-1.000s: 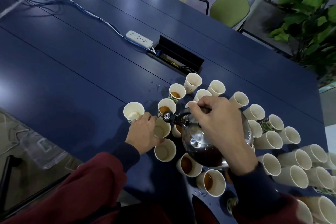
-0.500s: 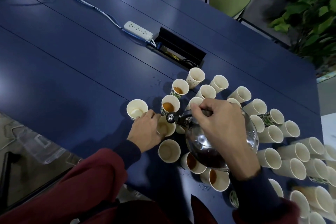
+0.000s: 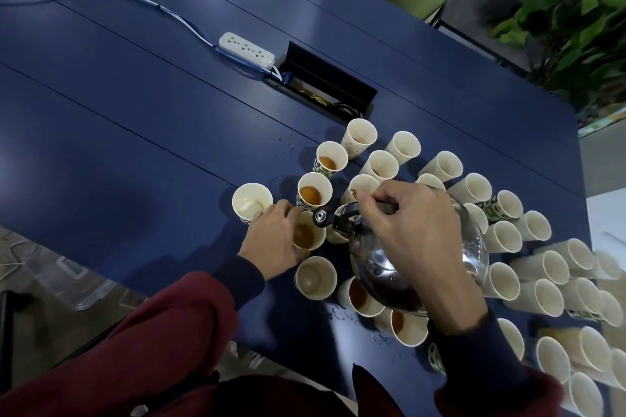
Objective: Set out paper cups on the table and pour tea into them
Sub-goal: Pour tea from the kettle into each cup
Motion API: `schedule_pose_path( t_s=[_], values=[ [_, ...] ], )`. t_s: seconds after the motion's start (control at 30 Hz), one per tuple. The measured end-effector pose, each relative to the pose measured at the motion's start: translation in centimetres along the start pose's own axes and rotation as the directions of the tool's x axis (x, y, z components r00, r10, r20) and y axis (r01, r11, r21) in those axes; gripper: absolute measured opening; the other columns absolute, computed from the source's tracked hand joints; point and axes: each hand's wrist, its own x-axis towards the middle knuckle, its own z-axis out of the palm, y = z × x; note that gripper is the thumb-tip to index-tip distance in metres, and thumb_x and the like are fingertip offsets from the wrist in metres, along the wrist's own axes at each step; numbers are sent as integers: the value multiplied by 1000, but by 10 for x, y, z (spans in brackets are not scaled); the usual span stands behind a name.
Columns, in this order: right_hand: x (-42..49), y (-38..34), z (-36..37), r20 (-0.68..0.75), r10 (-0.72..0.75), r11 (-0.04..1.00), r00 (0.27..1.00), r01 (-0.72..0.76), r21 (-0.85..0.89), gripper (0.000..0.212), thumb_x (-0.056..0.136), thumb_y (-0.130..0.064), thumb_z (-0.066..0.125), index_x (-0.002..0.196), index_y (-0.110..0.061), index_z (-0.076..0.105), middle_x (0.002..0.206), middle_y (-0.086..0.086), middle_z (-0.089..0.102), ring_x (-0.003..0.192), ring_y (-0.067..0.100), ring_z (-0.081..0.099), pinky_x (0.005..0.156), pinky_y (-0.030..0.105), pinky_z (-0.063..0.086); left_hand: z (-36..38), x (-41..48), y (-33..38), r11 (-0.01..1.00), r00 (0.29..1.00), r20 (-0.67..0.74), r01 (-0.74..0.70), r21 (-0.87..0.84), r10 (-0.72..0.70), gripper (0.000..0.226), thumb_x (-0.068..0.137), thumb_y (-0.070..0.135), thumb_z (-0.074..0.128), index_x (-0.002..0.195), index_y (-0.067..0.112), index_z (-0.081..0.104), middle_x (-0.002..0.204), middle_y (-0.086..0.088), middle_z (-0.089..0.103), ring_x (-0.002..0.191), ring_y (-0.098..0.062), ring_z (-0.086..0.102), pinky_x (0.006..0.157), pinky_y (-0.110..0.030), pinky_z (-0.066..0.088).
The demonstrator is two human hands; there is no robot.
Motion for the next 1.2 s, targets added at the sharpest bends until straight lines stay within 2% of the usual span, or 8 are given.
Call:
schedule_pose_path(
  t_s=[0.17, 0.63, 0.87, 0.97, 1.1, 1.2],
  values=[
    [1, -2, -4, -10, 40, 999, 999, -40, -12, 33, 91, -44, 63, 70, -19, 69, 58, 1, 61, 65, 24, 56, 62, 38, 49, 0, 4, 0, 1000, 1000, -6, -15, 24, 15, 71, 71, 56, 73, 129, 19, 55, 117, -2, 53, 106, -23, 53, 89, -38, 42],
    [-2, -12, -10, -47, 78, 997, 996, -79, -23, 33, 90, -43, 62, 69, -18, 67, 57, 2, 60, 64, 26, 56, 59, 38, 48, -2, 8, -4, 997, 997, -23, -70, 44, 71, 62, 70, 52, 73, 118, 16, 60, 107, -4, 55, 97, -26, 54, 81, -39, 40],
    [-4, -16, -6, -82, 96, 995, 992, -97, -4, 34, 91, -41, 63, 67, -18, 66, 57, 2, 60, 65, 29, 55, 59, 41, 49, -3, 11, -9, 993, 995, -15, -102, 58, 103, 65, 70, 61, 75, 117, 18, 59, 108, -3, 55, 99, -25, 53, 79, -37, 37],
    [-6, -16, -7, -125, 126, 992, 984, -121, 45, 34, 91, -39, 64, 65, -18, 65, 54, 0, 58, 62, 29, 55, 58, 39, 46, -1, 11, -11, 992, 992, -34, -123, 27, 124, 66, 71, 64, 72, 117, 18, 60, 109, -3, 55, 98, -24, 53, 79, -38, 40],
    [-10, -11, -11, -146, 210, 966, 967, -182, 184, 32, 92, -39, 67, 67, -19, 68, 53, -4, 60, 58, 20, 57, 58, 34, 43, 0, 9, -11, 988, 986, -109, -131, -77, 123, 63, 78, 70, 50, 118, 21, 61, 109, -1, 55, 97, -22, 53, 81, -40, 44],
    [-16, -3, -15, -142, 279, 922, 950, -223, 315, 35, 93, -39, 67, 65, -18, 65, 49, -9, 54, 49, 9, 47, 55, 29, 36, 1, 4, -8, 984, 981, -162, -130, -119, 110, 58, 84, 65, 46, 114, 18, 62, 105, -1, 56, 96, -23, 55, 82, -42, 45]
  ],
)
